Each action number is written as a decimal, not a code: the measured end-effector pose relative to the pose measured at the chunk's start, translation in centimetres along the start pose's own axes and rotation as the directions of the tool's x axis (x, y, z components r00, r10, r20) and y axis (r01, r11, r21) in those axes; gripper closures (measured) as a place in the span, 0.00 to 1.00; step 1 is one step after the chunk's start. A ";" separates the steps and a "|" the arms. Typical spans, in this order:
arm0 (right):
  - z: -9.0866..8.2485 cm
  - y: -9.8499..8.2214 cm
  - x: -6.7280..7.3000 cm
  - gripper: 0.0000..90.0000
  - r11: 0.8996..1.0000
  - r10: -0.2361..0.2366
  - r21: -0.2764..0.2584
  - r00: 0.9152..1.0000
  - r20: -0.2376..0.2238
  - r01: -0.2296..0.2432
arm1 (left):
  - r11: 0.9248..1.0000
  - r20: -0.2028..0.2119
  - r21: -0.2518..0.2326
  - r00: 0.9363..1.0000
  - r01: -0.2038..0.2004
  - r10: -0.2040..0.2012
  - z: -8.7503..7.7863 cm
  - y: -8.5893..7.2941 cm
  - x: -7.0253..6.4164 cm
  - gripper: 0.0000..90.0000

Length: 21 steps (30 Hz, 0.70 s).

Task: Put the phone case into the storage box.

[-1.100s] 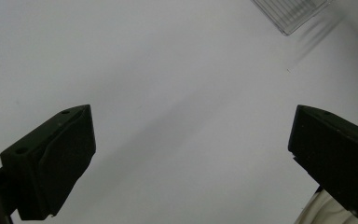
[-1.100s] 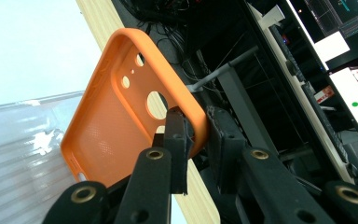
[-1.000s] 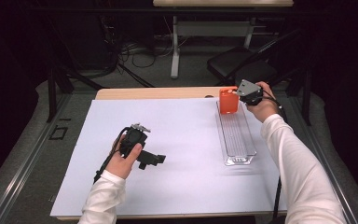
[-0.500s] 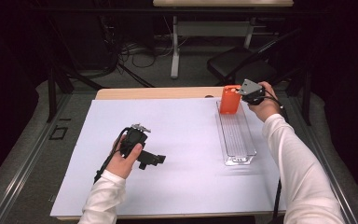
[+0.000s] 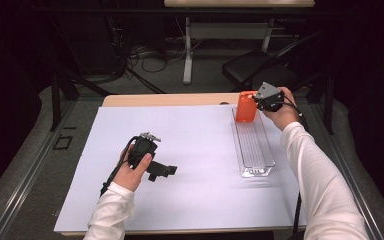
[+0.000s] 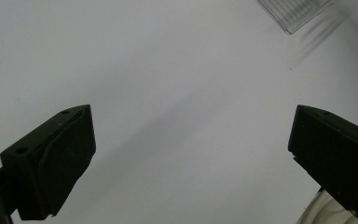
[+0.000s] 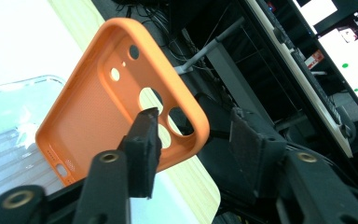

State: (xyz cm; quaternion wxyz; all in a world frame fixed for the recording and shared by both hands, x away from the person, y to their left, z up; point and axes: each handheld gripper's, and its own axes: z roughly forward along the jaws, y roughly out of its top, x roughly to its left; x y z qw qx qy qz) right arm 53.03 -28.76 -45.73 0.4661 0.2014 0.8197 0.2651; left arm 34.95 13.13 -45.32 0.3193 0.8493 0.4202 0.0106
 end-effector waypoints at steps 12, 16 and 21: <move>-0.8 0.8 -0.1 0.47 0.997 0.069 0.036 0.998 -0.002 -0.069 | 1.000 0.009 -0.009 1.000 -0.003 0.003 -0.3 0.0 -0.1 0.01; -1.2 1.0 0.0 0.51 0.995 0.071 0.066 0.997 -0.020 -0.070 | 1.000 0.010 -0.012 1.000 -0.008 0.008 -0.4 0.0 -0.1 0.01; -1.8 1.4 -0.1 0.50 0.996 0.056 0.076 0.998 -0.009 -0.055 | 1.000 0.013 -0.014 1.000 -0.009 0.010 -0.4 0.0 -0.2 0.01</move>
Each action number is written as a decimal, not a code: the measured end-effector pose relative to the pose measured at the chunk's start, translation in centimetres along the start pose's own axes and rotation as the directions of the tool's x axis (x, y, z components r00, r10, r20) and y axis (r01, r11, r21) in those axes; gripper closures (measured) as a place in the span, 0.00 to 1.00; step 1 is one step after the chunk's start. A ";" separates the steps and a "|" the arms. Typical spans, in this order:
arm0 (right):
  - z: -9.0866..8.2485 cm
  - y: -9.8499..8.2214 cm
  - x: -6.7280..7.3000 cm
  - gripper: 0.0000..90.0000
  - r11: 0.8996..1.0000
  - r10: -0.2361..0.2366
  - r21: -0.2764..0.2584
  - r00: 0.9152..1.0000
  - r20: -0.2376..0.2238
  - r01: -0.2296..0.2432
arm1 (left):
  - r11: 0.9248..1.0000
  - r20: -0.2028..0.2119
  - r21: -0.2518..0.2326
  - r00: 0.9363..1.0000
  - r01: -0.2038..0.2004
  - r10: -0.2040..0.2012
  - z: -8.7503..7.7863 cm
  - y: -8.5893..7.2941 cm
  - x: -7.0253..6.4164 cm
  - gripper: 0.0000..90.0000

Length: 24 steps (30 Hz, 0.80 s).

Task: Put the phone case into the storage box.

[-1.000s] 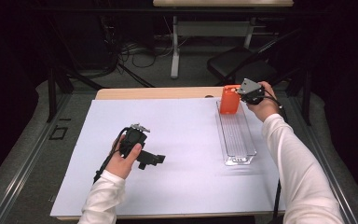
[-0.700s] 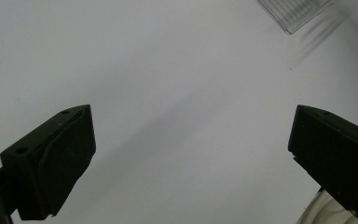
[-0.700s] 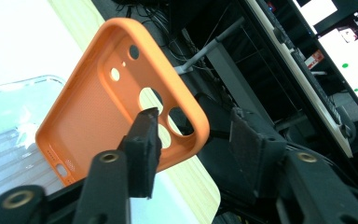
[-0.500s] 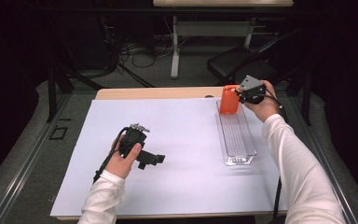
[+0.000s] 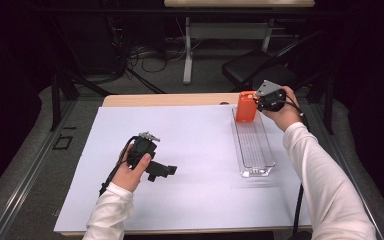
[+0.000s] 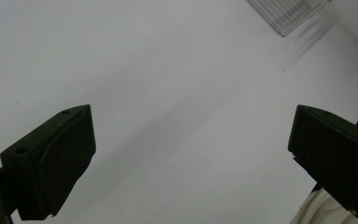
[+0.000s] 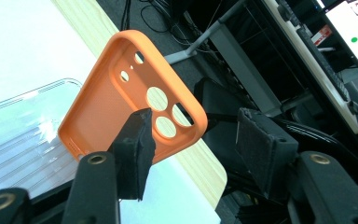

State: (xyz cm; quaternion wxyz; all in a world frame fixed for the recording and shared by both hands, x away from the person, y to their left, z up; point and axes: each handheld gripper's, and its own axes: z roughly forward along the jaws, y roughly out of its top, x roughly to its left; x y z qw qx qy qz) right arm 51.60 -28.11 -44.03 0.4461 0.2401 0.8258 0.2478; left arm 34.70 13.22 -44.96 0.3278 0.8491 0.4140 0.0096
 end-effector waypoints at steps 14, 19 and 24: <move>-0.9 0.5 -0.2 0.35 0.986 0.163 0.040 0.986 -0.013 -0.163 | 1.000 0.003 -0.002 1.000 0.002 -0.002 0.0 0.0 0.0 0.01; -0.9 0.6 -0.5 0.23 0.968 0.236 0.079 0.972 0.014 -0.237 | 1.000 0.003 -0.010 1.000 0.006 -0.006 -0.1 0.0 0.0 0.01; -0.8 0.6 -0.6 0.16 0.952 0.298 0.084 0.954 -0.022 -0.295 | 1.000 0.001 -0.010 1.000 0.004 -0.004 -0.2 0.0 0.0 0.01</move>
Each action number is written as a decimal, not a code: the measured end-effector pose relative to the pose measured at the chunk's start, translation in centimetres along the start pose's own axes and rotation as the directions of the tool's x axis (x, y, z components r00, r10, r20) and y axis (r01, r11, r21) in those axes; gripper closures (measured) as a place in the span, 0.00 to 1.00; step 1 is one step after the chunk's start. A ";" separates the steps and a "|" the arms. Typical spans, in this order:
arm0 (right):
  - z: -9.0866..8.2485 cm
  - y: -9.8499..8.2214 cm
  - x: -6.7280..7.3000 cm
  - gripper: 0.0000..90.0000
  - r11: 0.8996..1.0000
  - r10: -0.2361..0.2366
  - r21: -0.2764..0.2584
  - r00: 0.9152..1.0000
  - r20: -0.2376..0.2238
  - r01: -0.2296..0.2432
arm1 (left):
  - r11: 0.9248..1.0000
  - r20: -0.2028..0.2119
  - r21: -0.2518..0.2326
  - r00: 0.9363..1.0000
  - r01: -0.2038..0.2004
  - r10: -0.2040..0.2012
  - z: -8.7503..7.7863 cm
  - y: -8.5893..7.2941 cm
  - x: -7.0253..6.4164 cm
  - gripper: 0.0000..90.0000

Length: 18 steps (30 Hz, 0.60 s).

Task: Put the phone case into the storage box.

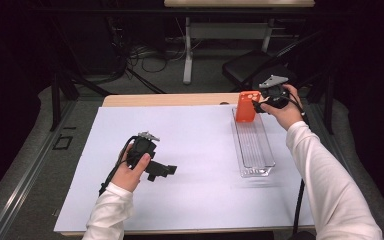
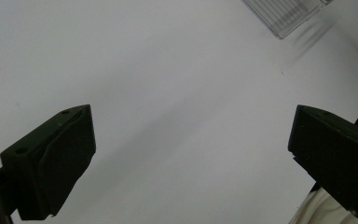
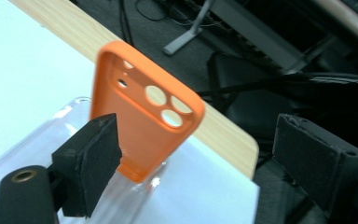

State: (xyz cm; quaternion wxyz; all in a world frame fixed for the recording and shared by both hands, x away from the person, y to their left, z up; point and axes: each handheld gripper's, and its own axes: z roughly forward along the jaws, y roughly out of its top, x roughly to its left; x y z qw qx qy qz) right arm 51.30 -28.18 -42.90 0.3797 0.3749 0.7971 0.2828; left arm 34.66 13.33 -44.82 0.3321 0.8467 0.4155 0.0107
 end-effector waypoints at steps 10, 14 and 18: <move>0.0 0.3 -0.1 0.00 0.995 0.093 0.031 0.995 -0.040 -0.092 | 1.000 0.004 -0.001 1.000 -0.004 0.004 -0.1 0.0 -0.1 0.01; 0.0 0.3 -0.1 0.00 0.989 0.141 0.047 0.988 -0.055 -0.138 | 1.000 0.004 -0.004 1.000 -0.005 0.005 -0.2 0.0 -0.1 0.01; -0.1 0.5 -0.2 0.00 0.984 0.173 0.052 0.982 -0.080 -0.169 | 1.000 0.006 -0.010 1.000 0.000 0.000 -0.2 0.0 -0.1 0.01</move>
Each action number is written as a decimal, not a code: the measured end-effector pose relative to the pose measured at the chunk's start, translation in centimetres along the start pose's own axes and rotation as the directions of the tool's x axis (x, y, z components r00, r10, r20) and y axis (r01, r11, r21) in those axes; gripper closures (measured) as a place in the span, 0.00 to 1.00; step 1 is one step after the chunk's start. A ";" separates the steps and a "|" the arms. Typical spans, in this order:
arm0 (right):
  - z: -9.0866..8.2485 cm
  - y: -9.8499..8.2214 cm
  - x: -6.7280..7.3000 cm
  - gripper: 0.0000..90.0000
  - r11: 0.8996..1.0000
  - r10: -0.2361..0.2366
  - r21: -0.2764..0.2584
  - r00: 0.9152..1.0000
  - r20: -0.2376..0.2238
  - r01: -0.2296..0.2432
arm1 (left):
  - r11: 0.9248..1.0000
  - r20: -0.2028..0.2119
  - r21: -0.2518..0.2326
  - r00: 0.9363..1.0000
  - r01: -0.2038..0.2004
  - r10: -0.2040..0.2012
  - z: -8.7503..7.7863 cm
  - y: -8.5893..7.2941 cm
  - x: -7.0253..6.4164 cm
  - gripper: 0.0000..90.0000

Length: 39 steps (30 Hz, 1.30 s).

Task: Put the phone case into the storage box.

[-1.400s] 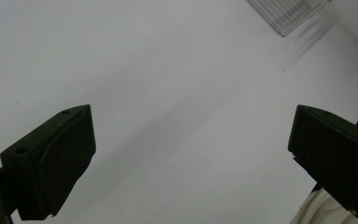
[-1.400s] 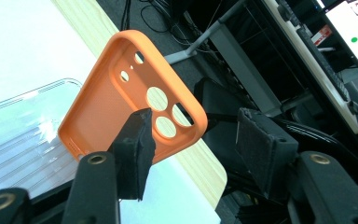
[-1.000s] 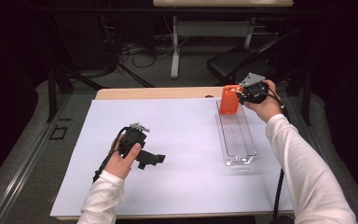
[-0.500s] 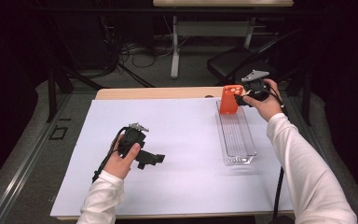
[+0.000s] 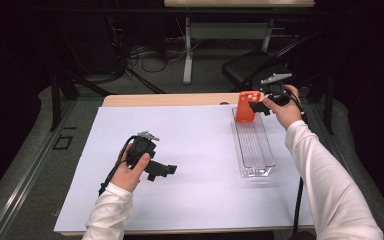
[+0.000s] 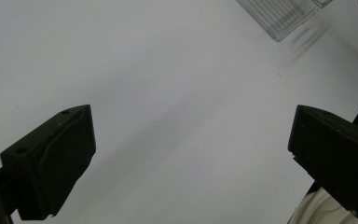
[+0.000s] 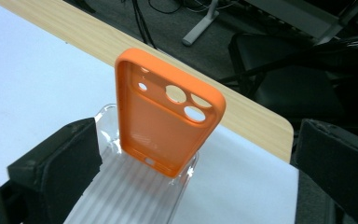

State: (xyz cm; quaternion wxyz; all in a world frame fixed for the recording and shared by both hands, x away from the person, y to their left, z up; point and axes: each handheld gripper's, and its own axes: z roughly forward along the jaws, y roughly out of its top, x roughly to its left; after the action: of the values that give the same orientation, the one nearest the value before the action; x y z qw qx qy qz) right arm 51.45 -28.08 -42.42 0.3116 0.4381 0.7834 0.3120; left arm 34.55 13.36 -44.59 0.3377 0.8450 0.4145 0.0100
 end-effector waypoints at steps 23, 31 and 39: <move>-0.4 0.6 0.3 0.01 0.986 0.162 0.043 0.985 -0.065 -0.160 | 1.000 0.001 -0.009 1.000 -0.006 0.006 -0.3 -0.1 -0.1 0.01; -0.7 0.6 0.3 0.02 0.984 0.175 0.050 0.982 -0.069 -0.172 | 1.000 0.001 -0.009 1.000 -0.009 0.009 -0.3 0.0 -0.1 0.01; -1.5 0.8 0.7 0.03 0.983 0.179 0.052 0.980 -0.090 -0.175 | 1.000 0.002 -0.011 1.000 -0.009 0.009 -0.4 0.0 -0.2 0.01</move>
State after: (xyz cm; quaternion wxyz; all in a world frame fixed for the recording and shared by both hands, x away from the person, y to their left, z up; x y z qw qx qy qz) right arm 50.36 -27.43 -41.05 0.2357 0.4975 0.7618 0.3414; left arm 34.30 13.46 -44.28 0.3429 0.8449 0.4104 0.0129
